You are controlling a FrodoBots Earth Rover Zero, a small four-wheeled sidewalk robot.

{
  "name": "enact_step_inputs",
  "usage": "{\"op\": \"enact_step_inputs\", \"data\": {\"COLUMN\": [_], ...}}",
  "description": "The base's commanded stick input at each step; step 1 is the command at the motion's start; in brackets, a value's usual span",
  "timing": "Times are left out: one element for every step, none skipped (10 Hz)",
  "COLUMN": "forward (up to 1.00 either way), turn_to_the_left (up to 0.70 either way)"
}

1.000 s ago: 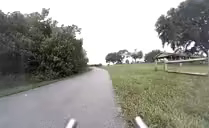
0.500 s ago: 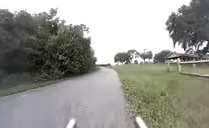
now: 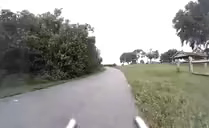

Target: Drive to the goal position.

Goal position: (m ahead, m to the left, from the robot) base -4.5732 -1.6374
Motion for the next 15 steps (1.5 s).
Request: {"op": "enact_step_inputs", "data": {"forward": [0.7, 0.7, 0.7, 0.7, 0.7, 0.7, 0.7, 0.7, 0.7, 0.7, 0.7, 0.7, 0.7, 0.7, 0.7], "turn_to_the_left": [0.0, 0.0, 0.0, 0.0, 0.0, 0.0, 0.0, 0.0, 0.0, 0.0, -0.01, -0.14, -0.14, -0.12, -0.05]}}
